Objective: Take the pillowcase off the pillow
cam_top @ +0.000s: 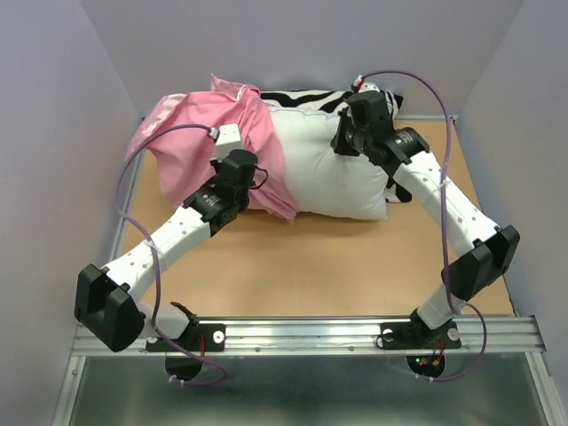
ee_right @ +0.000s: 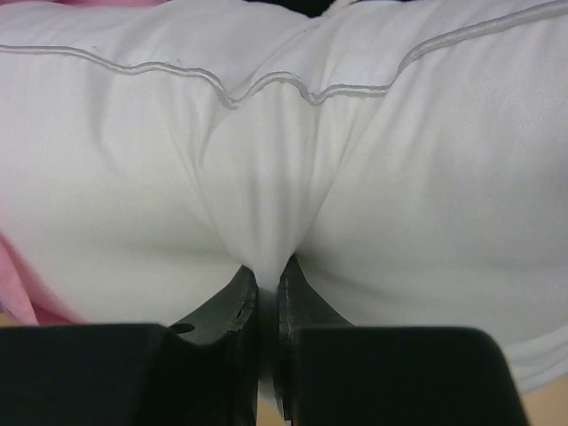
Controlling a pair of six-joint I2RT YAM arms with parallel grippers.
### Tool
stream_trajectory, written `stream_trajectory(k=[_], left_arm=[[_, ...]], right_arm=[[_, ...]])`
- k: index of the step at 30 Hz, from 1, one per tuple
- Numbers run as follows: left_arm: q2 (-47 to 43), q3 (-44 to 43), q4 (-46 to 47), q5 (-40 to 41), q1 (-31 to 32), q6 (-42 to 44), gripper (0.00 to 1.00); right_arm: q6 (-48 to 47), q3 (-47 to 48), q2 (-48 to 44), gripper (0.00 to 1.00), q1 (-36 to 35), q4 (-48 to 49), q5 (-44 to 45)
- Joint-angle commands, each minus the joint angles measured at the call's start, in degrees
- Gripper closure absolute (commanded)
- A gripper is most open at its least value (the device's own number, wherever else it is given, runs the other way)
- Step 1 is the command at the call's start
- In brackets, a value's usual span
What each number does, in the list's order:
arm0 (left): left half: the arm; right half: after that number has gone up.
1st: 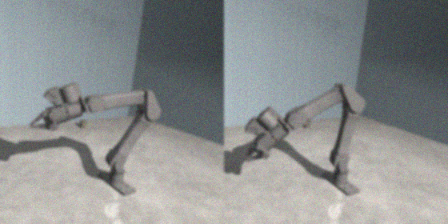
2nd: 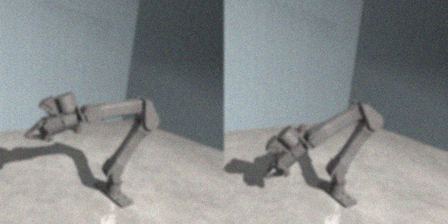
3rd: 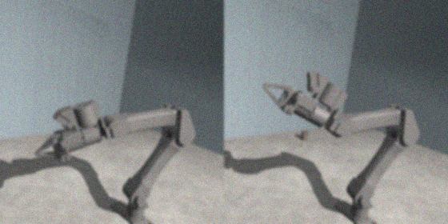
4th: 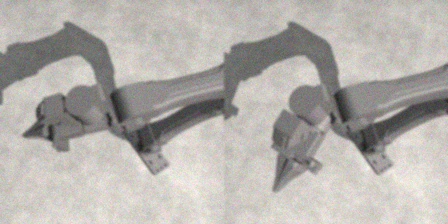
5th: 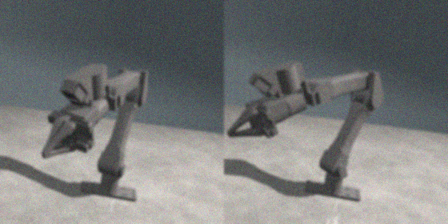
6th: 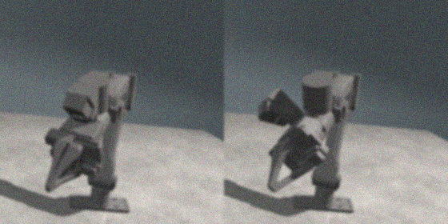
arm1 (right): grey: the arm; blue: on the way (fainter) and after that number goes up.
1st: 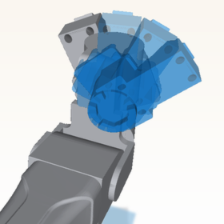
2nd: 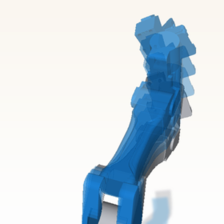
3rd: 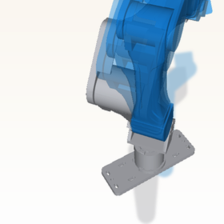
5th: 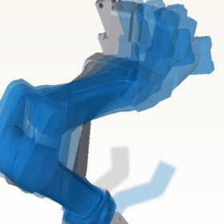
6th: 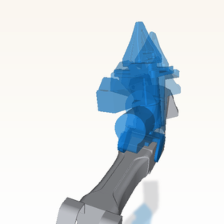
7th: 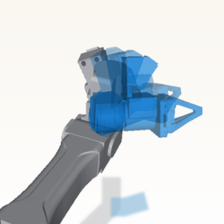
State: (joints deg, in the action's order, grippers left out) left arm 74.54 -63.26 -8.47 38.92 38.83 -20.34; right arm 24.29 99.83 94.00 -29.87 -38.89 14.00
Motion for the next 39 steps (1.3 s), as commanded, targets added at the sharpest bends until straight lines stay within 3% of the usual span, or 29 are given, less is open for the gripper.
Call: stream_trajectory(k=[1,6,13,15,18,20,22,23,26,28,29,31,32,39], left_arm=[[-6.8,1.1,-2.9,4.5,-10.5,-0.8,1.00],[-8.5,2.1,-4.0,4.0,-17.5,-0.1,1.00],[-11.5,4.2,-5.3,5.3,-25.5,-1.4,1.00],[-13.6,5.1,-5.2,5.8,-27.1,-1.1,1.00],[-16.0,3.6,-5.7,2.8,-28.1,-0.1,1.00],[-16.8,3.1,-4.4,-5.0,-27.2,1.6,1.00],[-16.4,1.9,-4.9,-7.7,-25.3,3.0,1.00],[-15.7,1.7,-5.7,-7.9,-22.3,2.8,1.00],[-14.5,3.4,-5.2,-8.9,-15.6,1.3,1.00],[-13.7,4.8,-4.5,-8.5,-12.6,-0.4,1.00],[-12.9,5.9,-3.9,-8.5,-11.7,-1.2,1.00],[-11.9,7.3,-3.2,-8.7,-9.1,-2.2,1.00],[-11.2,7.8,-2.6,-8.3,-8.3,-3.3,1.00],[-10.0,10.0,-0.9,-8.3,-3.8,-5.2,1.00]], right_arm=[[-1.9,10.2,-6.5,0.99,1.8,-4.9,6.9],[-3.7,21.2,-6.6,0.99,5.2,-11.0,10.1],[-4.4,35.5,-3.5,0.99,14.4,-19.5,7.4],[-4.3,35.7,-4.0,0.99,17.1,-20.3,6.4],[-3.6,31.6,-4.4,1.00,17.9,-20.1,3.5],[-3.3,26.6,-5.2,0.99,17.8,-18.5,0.0],[-2.8,15.5,-7.0,0.99,17.8,-15.4,-1.5],[-2.5,8.1,-9.3,0.96,17.8,-11.6,-2.7],[-1.9,-0.1,-12.7,0.80,17.3,-5.5,-8.2],[-2.3,-5.8,-14.2,0.69,14.5,-2.1,-8.5],[-2.4,-7.0,-15.3,0.58,10.0,-1.5,-5.7],[-2.4,-9.6,-16.1,0.48,3.6,0.0,-3.1],[-2.2,-11.7,-16.3,0.39,-3.6,1.2,-0.2],[-1.9,-22.2,-15.4,0.14,-29.9,9.1,15.1]])
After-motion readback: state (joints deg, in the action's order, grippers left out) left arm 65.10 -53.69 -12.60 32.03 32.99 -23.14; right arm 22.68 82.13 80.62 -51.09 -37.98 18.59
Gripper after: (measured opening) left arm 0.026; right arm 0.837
